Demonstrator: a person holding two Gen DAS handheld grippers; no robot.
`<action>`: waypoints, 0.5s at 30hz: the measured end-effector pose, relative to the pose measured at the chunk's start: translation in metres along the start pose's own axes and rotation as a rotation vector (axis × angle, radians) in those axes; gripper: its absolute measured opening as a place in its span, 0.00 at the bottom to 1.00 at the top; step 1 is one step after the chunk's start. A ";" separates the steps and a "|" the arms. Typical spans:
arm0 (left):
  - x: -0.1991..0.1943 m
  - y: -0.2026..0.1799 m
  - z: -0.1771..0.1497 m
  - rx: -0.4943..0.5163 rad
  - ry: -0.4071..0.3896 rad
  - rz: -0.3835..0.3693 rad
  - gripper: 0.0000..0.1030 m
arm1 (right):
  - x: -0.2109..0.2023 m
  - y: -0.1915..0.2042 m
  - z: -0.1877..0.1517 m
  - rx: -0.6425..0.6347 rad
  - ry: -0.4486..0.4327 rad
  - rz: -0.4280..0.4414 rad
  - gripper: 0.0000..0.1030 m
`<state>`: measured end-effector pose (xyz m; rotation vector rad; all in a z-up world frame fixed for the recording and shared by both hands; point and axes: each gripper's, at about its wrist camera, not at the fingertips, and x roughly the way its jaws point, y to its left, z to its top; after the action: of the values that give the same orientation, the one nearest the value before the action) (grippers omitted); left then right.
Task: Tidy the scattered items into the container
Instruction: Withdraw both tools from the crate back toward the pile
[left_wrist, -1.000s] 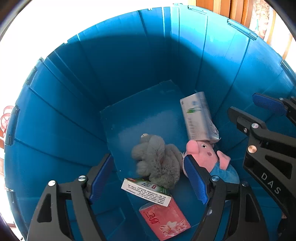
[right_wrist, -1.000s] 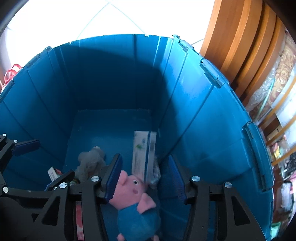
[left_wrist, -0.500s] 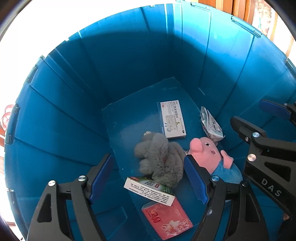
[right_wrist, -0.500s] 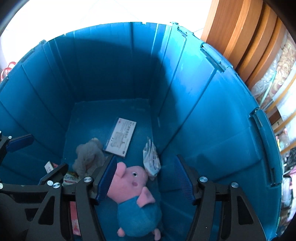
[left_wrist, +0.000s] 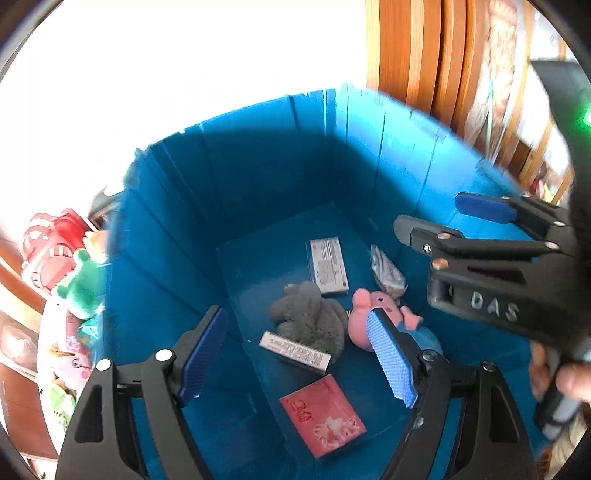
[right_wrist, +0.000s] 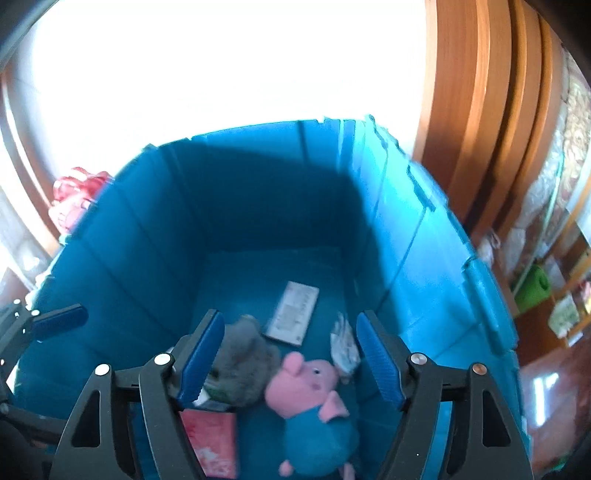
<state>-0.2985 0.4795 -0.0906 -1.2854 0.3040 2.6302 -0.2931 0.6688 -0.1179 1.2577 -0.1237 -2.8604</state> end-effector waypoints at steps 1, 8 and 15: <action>-0.016 0.007 -0.004 -0.017 -0.027 0.001 0.76 | -0.012 0.004 -0.001 -0.009 -0.032 -0.001 0.74; -0.112 0.068 -0.049 -0.112 -0.191 0.100 0.81 | -0.096 0.043 -0.022 -0.063 -0.224 0.084 0.79; -0.143 0.134 -0.111 -0.155 -0.193 0.225 0.81 | -0.125 0.105 -0.044 -0.106 -0.277 0.199 0.79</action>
<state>-0.1649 0.3086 -0.0308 -1.0839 0.2292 2.9940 -0.1779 0.5665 -0.0473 0.7784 -0.0925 -2.8073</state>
